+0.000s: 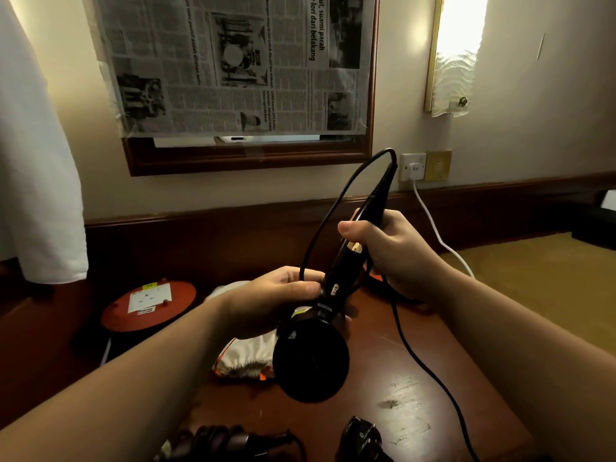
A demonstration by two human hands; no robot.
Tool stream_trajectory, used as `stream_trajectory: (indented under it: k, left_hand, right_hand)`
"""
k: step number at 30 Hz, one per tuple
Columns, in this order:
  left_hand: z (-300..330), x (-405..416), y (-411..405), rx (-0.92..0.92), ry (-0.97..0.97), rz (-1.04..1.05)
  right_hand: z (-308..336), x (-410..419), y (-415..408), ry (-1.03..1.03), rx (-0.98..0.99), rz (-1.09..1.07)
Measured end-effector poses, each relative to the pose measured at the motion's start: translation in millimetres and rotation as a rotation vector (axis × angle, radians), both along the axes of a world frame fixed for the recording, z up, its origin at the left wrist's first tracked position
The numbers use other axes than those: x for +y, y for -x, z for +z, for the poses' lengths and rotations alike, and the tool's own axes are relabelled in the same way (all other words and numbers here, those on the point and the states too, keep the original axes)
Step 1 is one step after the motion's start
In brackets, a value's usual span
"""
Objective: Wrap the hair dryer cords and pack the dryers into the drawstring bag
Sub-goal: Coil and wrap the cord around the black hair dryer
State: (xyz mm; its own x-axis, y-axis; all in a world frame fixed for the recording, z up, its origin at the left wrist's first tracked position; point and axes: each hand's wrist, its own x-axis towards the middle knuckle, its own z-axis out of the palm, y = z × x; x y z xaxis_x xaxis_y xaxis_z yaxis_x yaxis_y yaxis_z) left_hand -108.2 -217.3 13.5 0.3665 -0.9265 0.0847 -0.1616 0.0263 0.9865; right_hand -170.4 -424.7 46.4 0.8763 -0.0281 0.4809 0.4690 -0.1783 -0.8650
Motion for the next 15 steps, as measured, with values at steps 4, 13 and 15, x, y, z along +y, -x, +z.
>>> stream_trajectory:
  k: [4,13,15]
  left_hand:
    - [1.9,1.9,-1.5,-0.059,-0.03,0.006]
    - [-9.7,-0.5,-11.9,0.005,-0.037,0.11]
    - [-5.9,5.8,-13.9,0.034,0.034,0.172]
  right_hand:
    - [-1.0,0.6,-1.6,0.006,0.017,0.01]
    - [2.2,-5.8,-0.6,0.148,0.061,0.032]
    - [-3.7,-20.4,-2.3,0.185,0.148,0.099]
